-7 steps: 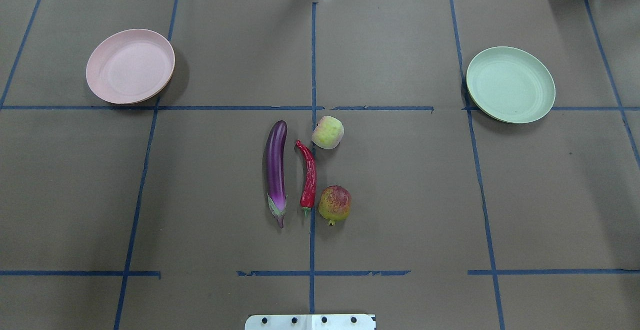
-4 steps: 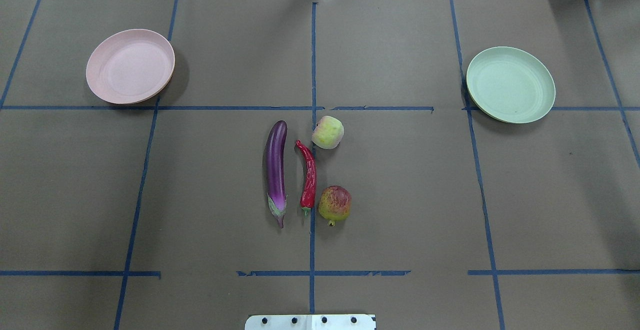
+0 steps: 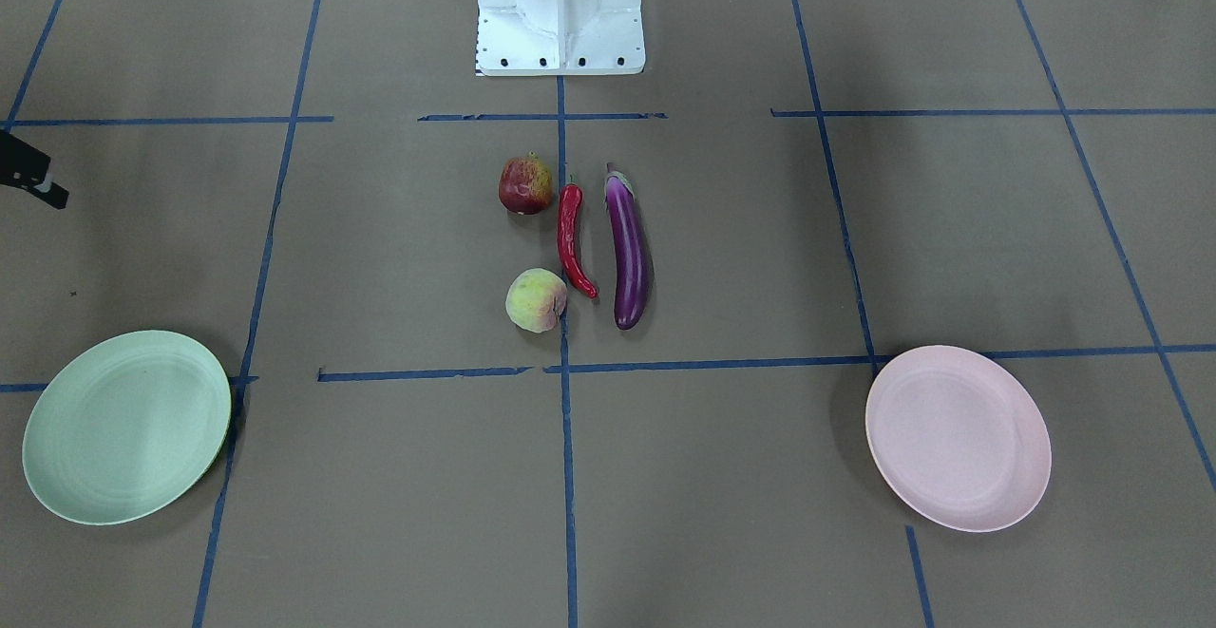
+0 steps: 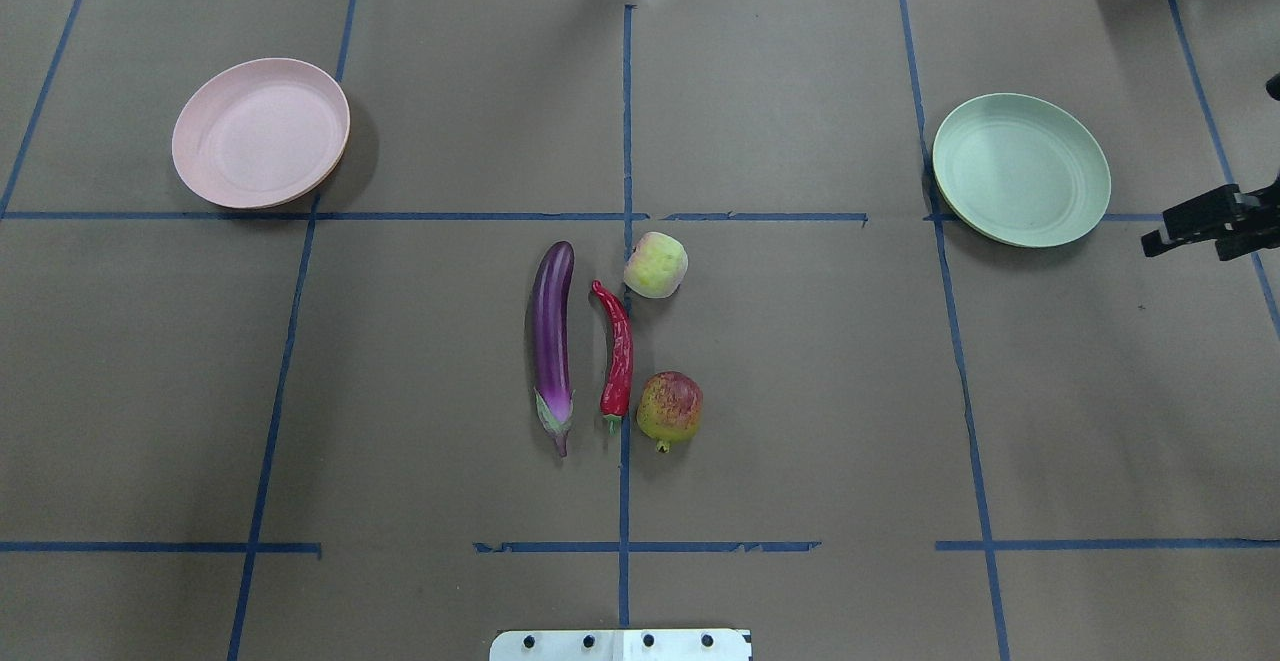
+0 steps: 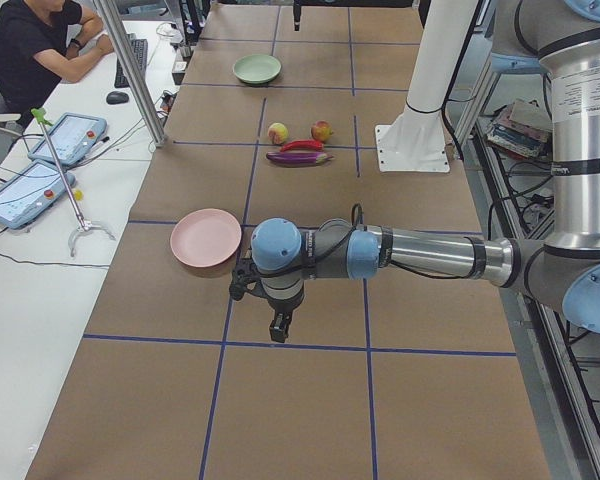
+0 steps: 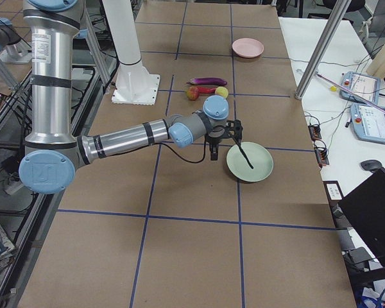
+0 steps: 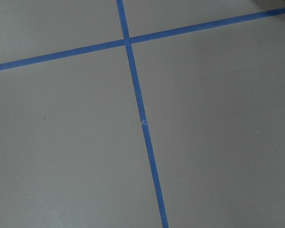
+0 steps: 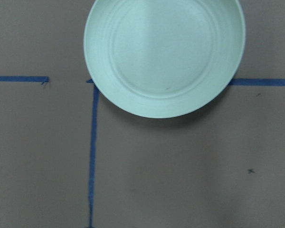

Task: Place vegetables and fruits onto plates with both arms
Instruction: 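Move the right gripper over the red-yellow apple and lower onto it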

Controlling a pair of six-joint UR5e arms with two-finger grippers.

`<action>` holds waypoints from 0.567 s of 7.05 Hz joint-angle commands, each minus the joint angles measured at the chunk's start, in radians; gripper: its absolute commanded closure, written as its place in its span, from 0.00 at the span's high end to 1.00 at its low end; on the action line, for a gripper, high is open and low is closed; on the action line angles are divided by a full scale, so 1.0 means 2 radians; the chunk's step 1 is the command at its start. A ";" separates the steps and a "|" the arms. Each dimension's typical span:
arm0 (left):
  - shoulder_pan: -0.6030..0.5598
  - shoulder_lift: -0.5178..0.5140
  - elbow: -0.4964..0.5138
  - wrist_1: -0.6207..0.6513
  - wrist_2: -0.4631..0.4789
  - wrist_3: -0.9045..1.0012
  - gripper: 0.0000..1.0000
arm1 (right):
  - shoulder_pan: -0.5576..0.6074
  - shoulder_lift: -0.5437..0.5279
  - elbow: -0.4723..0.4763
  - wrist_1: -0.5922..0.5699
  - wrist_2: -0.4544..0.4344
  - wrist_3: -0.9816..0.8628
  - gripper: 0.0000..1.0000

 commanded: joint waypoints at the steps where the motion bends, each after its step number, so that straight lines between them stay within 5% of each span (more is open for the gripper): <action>1: 0.000 -0.001 -0.004 -0.001 0.001 0.000 1.00 | -0.053 0.024 0.028 0.008 -0.006 0.106 1.00; 4: 0.001 -0.002 0.007 -0.005 0.002 0.001 1.00 | -0.194 0.123 0.040 0.002 -0.127 0.323 1.00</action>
